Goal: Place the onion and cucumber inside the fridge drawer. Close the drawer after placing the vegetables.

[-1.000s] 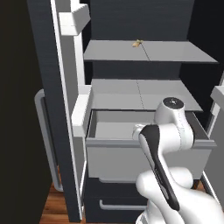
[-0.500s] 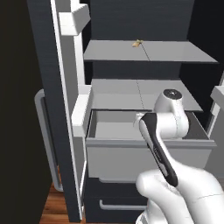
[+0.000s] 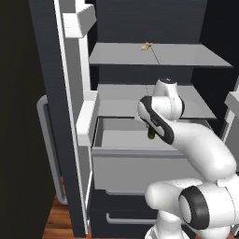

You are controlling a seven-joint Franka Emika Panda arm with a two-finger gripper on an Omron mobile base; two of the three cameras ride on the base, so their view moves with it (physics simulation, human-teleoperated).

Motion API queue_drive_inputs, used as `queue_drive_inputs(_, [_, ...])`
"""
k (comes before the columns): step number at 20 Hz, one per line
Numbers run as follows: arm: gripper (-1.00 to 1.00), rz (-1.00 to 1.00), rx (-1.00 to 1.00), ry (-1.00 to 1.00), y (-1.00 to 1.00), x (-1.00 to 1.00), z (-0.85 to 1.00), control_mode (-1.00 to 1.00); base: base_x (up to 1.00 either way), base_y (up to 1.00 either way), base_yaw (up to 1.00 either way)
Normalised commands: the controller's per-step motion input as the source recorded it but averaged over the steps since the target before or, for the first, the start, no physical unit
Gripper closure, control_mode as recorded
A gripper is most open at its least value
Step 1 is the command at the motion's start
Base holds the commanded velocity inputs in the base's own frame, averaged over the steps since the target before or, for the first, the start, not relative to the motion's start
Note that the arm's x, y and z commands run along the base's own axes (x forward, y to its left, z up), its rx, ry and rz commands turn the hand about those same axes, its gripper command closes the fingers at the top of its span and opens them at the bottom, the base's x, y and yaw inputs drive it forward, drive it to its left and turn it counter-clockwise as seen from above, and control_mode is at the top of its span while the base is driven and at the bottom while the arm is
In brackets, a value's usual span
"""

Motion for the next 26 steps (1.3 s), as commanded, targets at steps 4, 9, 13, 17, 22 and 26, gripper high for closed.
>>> queue_drive_inputs(4, [1.00,0.00,0.01,0.03,-0.10,0.83,-0.26,-1.00,0.00,0.00,0.00])
queue_drive_inputs(9, [1.00,0.00,0.00,0.01,-0.06,0.57,-0.43,-1.00,0.00,0.00,0.00])
queue_drive_inputs(13, [1.00,0.00,0.00,0.00,-0.04,0.10,-0.68,-1.00,0.00,0.00,0.00])
queue_drive_inputs(17, [1.00,0.00,0.00,0.00,0.00,0.00,-0.73,-1.00,0.00,0.00,0.00])
queue_drive_inputs(22, [1.00,0.00,0.00,0.00,0.00,-0.06,-0.63,-1.00,0.00,0.00,0.00])
queue_drive_inputs(26, [1.00,0.00,0.00,0.00,0.00,0.06,-0.40,-1.00,0.00,0.00,0.00])
